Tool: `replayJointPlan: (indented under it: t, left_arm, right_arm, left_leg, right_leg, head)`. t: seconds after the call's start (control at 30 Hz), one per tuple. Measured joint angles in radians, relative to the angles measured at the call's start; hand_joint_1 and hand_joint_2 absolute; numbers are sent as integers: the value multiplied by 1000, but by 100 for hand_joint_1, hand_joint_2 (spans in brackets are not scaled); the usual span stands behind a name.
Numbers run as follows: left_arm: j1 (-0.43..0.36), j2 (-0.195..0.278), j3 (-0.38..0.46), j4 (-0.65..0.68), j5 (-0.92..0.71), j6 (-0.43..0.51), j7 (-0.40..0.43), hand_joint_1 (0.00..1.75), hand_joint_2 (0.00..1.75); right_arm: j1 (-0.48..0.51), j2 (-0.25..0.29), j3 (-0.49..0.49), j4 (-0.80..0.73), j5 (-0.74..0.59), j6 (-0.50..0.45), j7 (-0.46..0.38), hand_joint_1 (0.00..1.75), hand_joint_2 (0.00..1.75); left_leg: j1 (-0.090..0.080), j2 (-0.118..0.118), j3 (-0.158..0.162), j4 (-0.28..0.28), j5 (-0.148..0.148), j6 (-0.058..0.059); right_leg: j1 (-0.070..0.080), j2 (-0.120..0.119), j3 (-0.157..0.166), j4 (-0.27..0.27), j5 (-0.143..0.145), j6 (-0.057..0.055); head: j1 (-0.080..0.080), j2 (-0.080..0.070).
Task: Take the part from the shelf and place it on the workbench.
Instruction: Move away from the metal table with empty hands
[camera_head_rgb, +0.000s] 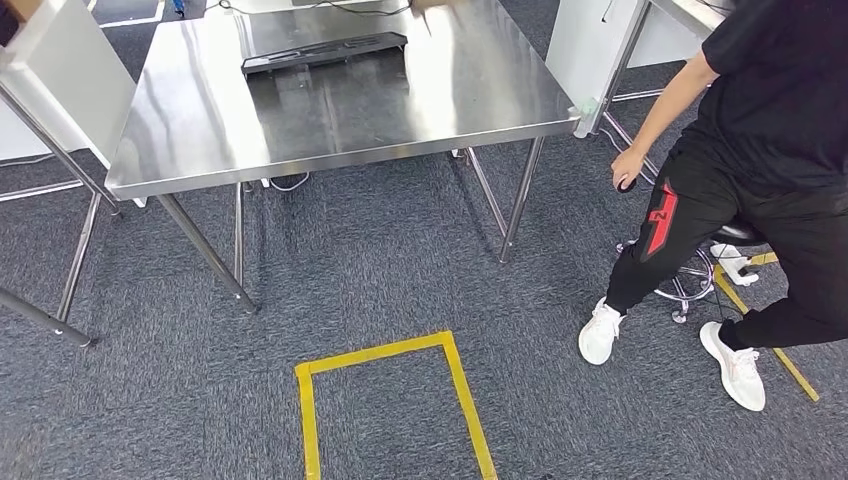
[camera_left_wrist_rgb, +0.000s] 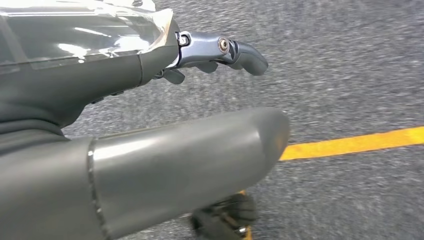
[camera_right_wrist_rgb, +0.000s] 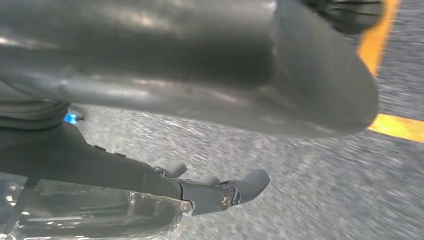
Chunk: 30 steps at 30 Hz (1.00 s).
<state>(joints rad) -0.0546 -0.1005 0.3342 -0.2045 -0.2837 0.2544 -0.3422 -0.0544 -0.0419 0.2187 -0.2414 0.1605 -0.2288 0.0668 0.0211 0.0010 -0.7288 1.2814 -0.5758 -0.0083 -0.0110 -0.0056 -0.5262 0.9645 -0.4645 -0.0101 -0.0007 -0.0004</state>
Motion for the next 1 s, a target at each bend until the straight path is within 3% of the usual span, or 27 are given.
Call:
replayJointPlan:
  t: [0.03, 0.07, 0.1, 0.13, 0.2, 0.23, 0.27, 0.33, 0.37, 0.43, 0.47, 0.5, 0.53, 0.57, 0.63, 0.67, 0.73, 0.77, 0.8, 0.83, 0.87, 0.93, 0.97, 1.0]
  left_arm:
    - [0, 1, 0, 0, 0, 0, 0, 0, 0]
    - [0, 2, 0, 0, 0, 0, 0, 0, 0]
    - [-1, 2, 0, 0, 0, 0, 0, 0, 0]
    - [-3, 3, 0, -1, 0, 0, 0, 0, 0]
    - [-9, 4, 0, -3, 0, 0, 0, 0, 0]
    - [-12, 5, 0, -3, -1, 0, -1, 0, 0]
    - [-12, 5, 0, -3, -1, 0, -1, 0, 0]
    - [-12, 3, 0, -2, -1, 0, 0, 0, 0]
    - [-13, 3, 0, -2, -1, 0, 0, 0, 0]
    - [-14, 3, 0, -2, -1, 0, 0, 0, 0]
    - [-14, 3, 0, -2, -1, 0, 0, 0, 0]
    - [-13, 2, 0, -2, -1, -1, 0, 0, 0]
    - [-13, 2, -1, -2, -3, -1, 0, 0, 0]
    - [-13, 1, -1, -2, -6, -2, 2, 0, 0]
    - [-15, 0, -3, -3, -15, -5, 6, 0, 0]
    - [-16, 1, -6, -3, -18, -7, 9, 0, 0]
    - [-19, 2, -12, -5, -24, -10, 15, 0, 0]
    - [-20, 2, -15, -5, -27, -11, 18, 0, 0]
    - [-19, 2, -17, -4, -30, -12, 21, 0, 0]
    - [-19, 2, -18, -4, -33, -13, 24, 0, 0]
    - [-18, 2, -19, -4, -36, -13, 28, 0, 0]
    - [-17, 1, -20, -3, -41, -15, 34, 0, 0]
    - [-18, 1, -21, -3, -43, -16, 36, 0, 0]
    - [-19, 1, -23, -3, -45, -18, 37, 0, 0]
  right_arm:
    - [0, 0, 0, 7, 0, 0, 1, 0, 0]
    - [0, 0, -1, 13, 0, 1, 1, 0, 0]
    - [0, 1, -1, 18, 0, 1, 2, 0, 0]
    - [-1, 2, -1, 21, 0, 1, 2, 0, 0]
    - [-2, 4, -1, 27, 1, 1, 2, 0, 0]
    - [-3, 5, -1, 29, 1, 1, 2, 0, 0]
    - [-3, 5, -1, 32, 1, 1, 2, 0, 0]
    - [-3, 4, -2, 39, 1, 1, 3, 0, 0]
    - [-2, 4, -2, 41, 1, 1, 3, 0, 0]
    - [-2, 3, -2, 44, 1, 1, 4, 0, 0]
    - [-2, 2, -2, 45, 1, 1, 4, 0, 0]
    - [-2, 2, -3, 46, 1, 1, 6, 0, 0]
    - [-2, 1, -3, 47, 1, 2, 12, 0, 0]
    - [-2, 1, -3, 48, 1, 3, 21, 0, 0]
    - [-3, 2, -3, 49, 4, 7, 42, 0, 0]
    - [-5, 3, -3, 49, 6, 8, 50, 0, 0]
    - [-7, 6, -3, 49, 13, 9, 57, 0, 0]
    - [-8, 9, -3, 49, 16, 9, 58, 0, 0]
    - [-8, 10, -3, 50, 20, 8, 59, 0, 0]
    - [-7, 12, -3, 52, 21, 8, 59, 0, 0]
    - [-7, 14, -3, 53, 22, 8, 59, 0, 0]
    - [-5, 16, -3, 54, 22, 5, 60, 0, 0]
    - [-5, 17, -3, 55, 22, 4, 62, 0, 0]
    - [-5, 17, -3, 55, 22, 2, 65, 0, 0]
  left_leg:
    - [0, 0, 13, 27, 9, 1]
    - [0, 0, 44, 18, 33, 4]
    - [-1, 0, 94, -27, 57, 8]
    - [-2, -1, 157, -100, 61, 14]
    - [-7, -3, 260, -246, 36, 25]
    - [-11, -4, 284, -287, 21, 30]
    - [-15, -4, 285, -303, 21, 36]
    - [-15, 1, 266, -312, 44, 53]
    - [-14, 4, 252, -316, 60, 61]
    - [-12, 8, 220, -318, 89, 69]
    - [-12, 10, 202, -318, 104, 69]
    - [-12, 11, 184, -317, 119, 67]
    - [-12, 13, 167, -316, 133, 64]
    - [-11, 15, 150, -314, 147, 61]
    - [-9, 16, 120, -306, 170, 50]
    - [-10, 16, 107, -299, 180, 44]
    - [-13, 16, 92, -292, 200, 31]
    - [-14, 16, 88, -291, 211, 26]
    - [-12, 16, 84, -293, 219, 21]
    - [-8, 14, 79, -288, 211, 17]
    - [-5, 12, 70, -269, 181, 12]
    - [-1, 7, 45, -173, 72, 6]
    - [-1, 7, 32, -104, 19, 4]
    - [-1, 6, 25, -40, -11, 2]
  right_leg:
    - [2, 0, -17, 4, 12, 1]
    - [3, 0, -35, 9, 22, 4]
    - [4, 0, -51, 16, 31, 7]
    - [5, 1, -64, 22, 38, 11]
    - [8, 0, -81, 30, 55, 21]
    - [8, -1, -84, 30, 64, 28]
    - [7, -2, -87, 27, 75, 35]
    - [6, -1, -97, 34, 72, 43]
    - [6, 0, -108, 54, 46, 41]
    - [2, 3, -141, 154, -53, 32]
    - [-1, 3, -156, 223, -96, 33]
    - [-4, 3, -163, 286, -118, 42]
    - [-8, 3, -157, 327, -116, 56]
    - [-12, 3, -134, 333, -95, 74]
    - [-21, 3, -35, 237, -55, 98]
    - [-22, 4, 32, 148, -58, 99]
    - [-17, 7, 117, 11, -88, 83]
    - [-12, 8, 129, -19, -97, 73]
    - [-13, 7, 119, -19, -95, 61]
    - [-16, 5, 110, -16, -87, 51]
    - [-17, 3, 99, -13, -77, 37]
    - [-16, -2, 74, -11, -53, 14]
    - [-12, -4, 59, -10, -40, 7]
    - [-9, -5, 44, -8, -29, 5]
  head:
    - [0, 0]
    - [0, 0]
    - [0, 0]
    - [0, 0]
    - [1, 0]
    - [1, 0]
    - [1, 0]
    - [0, 0]
    - [1, 0]
    - [5, 0]
    - [7, 0]
    - [8, 0]
    - [8, 0]
    - [8, 0]
    - [9, 0]
    - [10, 0]
    - [11, 0]
    - [10, 0]
    - [8, 0]
    - [7, 0]
    - [6, 0]
    - [3, 0]
    - [2, 0]
    - [2, 0]
